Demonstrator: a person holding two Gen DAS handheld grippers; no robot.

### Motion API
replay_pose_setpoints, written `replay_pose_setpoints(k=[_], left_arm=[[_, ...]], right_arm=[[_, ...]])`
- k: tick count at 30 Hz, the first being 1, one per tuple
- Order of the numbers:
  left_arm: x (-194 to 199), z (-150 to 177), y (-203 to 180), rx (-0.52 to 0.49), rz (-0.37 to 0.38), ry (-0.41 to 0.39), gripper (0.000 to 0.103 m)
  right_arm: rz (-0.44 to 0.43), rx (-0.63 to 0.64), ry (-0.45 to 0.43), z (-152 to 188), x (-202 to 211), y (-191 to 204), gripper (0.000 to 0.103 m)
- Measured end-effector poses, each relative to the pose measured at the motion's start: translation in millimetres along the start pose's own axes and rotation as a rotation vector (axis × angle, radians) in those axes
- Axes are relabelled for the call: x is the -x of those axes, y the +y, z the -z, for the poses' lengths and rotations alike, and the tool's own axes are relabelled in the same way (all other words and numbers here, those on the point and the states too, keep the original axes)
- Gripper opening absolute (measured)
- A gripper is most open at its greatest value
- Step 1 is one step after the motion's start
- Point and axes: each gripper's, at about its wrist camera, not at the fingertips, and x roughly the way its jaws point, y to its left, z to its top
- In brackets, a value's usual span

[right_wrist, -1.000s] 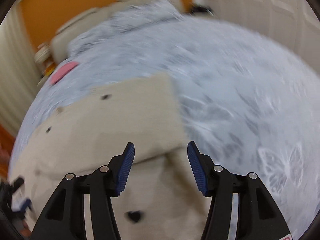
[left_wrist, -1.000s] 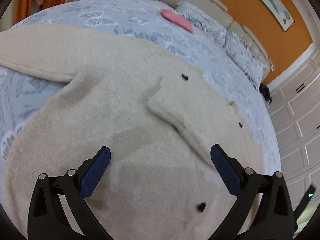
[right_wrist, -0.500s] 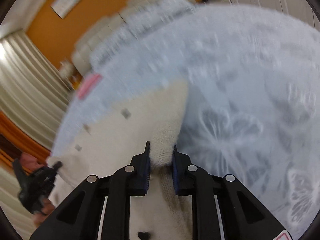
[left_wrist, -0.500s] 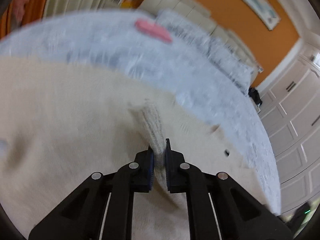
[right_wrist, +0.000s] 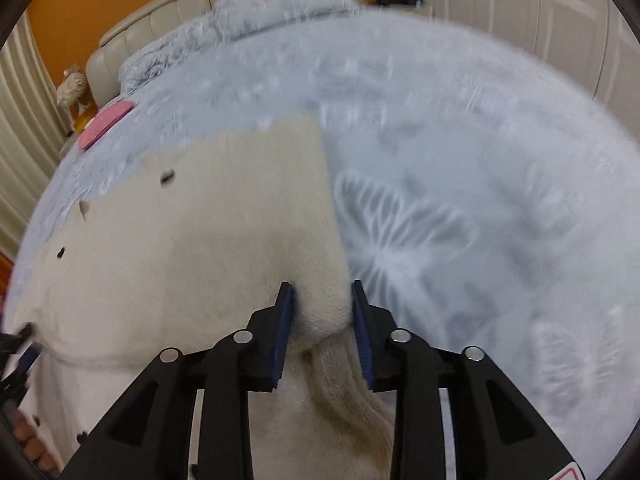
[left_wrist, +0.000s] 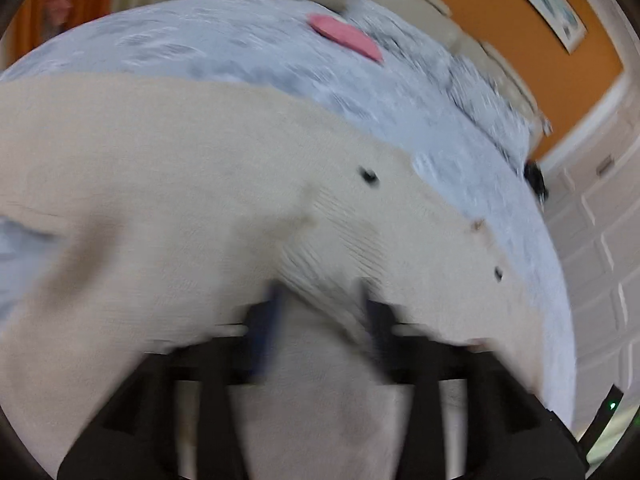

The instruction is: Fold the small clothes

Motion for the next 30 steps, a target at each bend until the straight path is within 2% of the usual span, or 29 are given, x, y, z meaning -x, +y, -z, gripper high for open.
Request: replay_pose_setpoints(k=[1,3,4,5,7,8,11,15,18,23,26,30], left_arm=[[17,-5,13,0.031,-0.004,-0.043,0.089],[43,-18,41,0.084,-0.014,-0.122,0.093],[57,-29,66,0.127,-0.043,-0.154,0.094],[65,-36,82,0.157,-0.077,-0.167,0.095],[81,-57,130,0.247,-0.205,-0.195,0.095],[87,-67,154,0.289,-0.276,-0.202,0.095],[102,-88,225,0.442,-0.423,-0.21,0.095],[115,-94,297,0.641,-0.501,-0.228,0.095],[118,-88,319,0.691,-0.511,-0.255,0.096],[108,-94,313,0.633,-0.598,-0.259,0.098],[106,-96,307,0.626,-0.582,-0.29,0.098],[103,-98,297,0.635,-0.529,-0.307,0.08]], right_arm=[[0.022,0.02,-0.036,-2,10,5,0.032],[0.021,0.058,-0.078,-7,29,21,0.059],[-0.004,0.071,-0.073,-13,32,22,0.062],[-0.033,0.09,-0.062,-13,34,29,0.062],[-0.086,0.134,-0.019,-8,32,42,0.062],[-0.095,0.151,-0.001,-6,30,47,0.062],[-0.113,0.218,0.064,6,21,70,0.062],[-0.138,0.249,0.081,20,22,86,0.062],[-0.149,0.269,0.085,23,22,95,0.062],[-0.155,0.284,0.104,29,19,103,0.062],[-0.161,0.281,0.113,30,17,104,0.062],[-0.168,0.278,0.125,32,15,104,0.062]])
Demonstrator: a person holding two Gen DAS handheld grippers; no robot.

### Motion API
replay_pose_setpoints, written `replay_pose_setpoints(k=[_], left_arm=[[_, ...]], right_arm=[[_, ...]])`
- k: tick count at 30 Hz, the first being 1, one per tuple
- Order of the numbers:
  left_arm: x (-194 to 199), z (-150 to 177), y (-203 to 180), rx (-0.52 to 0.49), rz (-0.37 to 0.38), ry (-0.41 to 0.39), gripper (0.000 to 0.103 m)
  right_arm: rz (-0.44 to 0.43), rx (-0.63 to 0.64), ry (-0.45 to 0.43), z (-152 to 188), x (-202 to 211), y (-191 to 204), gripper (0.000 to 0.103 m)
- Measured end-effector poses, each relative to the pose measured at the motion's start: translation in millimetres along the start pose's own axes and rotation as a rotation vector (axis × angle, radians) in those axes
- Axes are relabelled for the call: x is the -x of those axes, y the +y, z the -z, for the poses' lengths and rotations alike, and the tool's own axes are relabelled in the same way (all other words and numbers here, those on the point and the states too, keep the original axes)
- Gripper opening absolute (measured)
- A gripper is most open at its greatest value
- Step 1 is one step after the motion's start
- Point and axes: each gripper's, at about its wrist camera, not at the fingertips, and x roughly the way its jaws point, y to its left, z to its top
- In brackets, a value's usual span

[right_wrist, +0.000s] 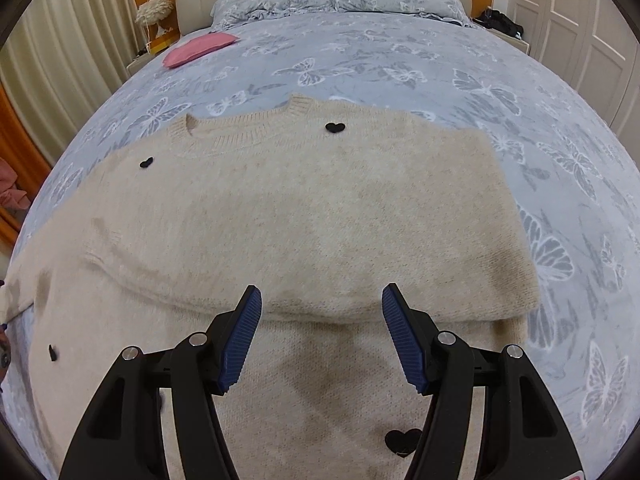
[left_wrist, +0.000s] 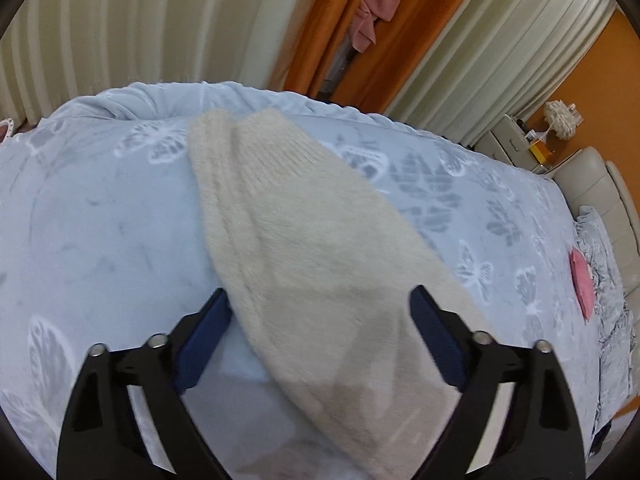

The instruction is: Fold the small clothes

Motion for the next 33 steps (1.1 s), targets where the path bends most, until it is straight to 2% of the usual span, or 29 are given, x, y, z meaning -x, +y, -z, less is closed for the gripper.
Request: replay_pose_setpoints(k=[2,5,7,10,13,15,18,19,21,24,25,26,27,29,31,32,33], left_arm=[[2,3,-8,-0.001,0.022,0.007,0.064],[6,9,-19,-0.013,0.05,0.015,0.045],[13,12,-30,-0.027,0.067,0.002,0.026],[28,23,-53,-0.071,0.107,-0.012,0.015],[59,44,-96,-0.207,0.192,-0.047,0.008],[89,67,-131,-0.322,0.279,-0.078,0.007],[162,130,-197,-0.552,0.484,-0.143,0.007],[180,149,-211,-0.6,0.548,-0.147,0.008],[215,197,-240,-0.669,0.699,-0.097,0.008],[237,273,-266,-0.74,0.841,0.053,0.009],[239,293,-269,-0.756,0.863,0.093,0.008],[239,325,-272,-0.804,0.89,0.157,0.013],[237,357,-276,-0.882,0.885,0.218,0.017],[231,399,-270,-0.958,0.834,0.258,0.029],[219,408,-253,-0.919,0.814,0.276,0.05],[210,398,-243,-0.868,0.802,0.283,0.06],[199,378,-232,-0.806,0.788,0.283,0.064]], right_arm=[[-0.003,-0.002,0.001,0,0,0,0.062],[-0.01,-0.008,0.001,0,0,-1,0.062],[-0.013,-0.015,0.001,0,0,-2,0.062],[-0.023,-0.027,0.003,0,0,-5,0.062],[-0.035,-0.039,0.009,-1,0,-8,0.062],[-0.038,-0.044,0.008,-1,1,-9,0.062],[-0.033,-0.055,0.001,-2,2,-14,0.062],[-0.029,-0.061,0.0,-3,2,-17,0.062],[-0.024,-0.073,-0.001,-3,2,-22,0.062],[-0.008,-0.102,-0.002,-5,1,-36,0.062],[-0.004,-0.109,-0.002,-5,1,-40,0.062],[0.003,-0.117,-0.001,-5,0,-45,0.062],[0.016,-0.129,0.001,-6,-1,-52,0.062],[0.028,-0.155,0.002,-6,-3,-63,0.062],[0.03,-0.191,0.005,-6,-4,-77,0.062],[0.027,-0.205,0.006,-5,-4,-81,0.062],[0.02,-0.216,0.006,-5,-4,-85,0.062]])
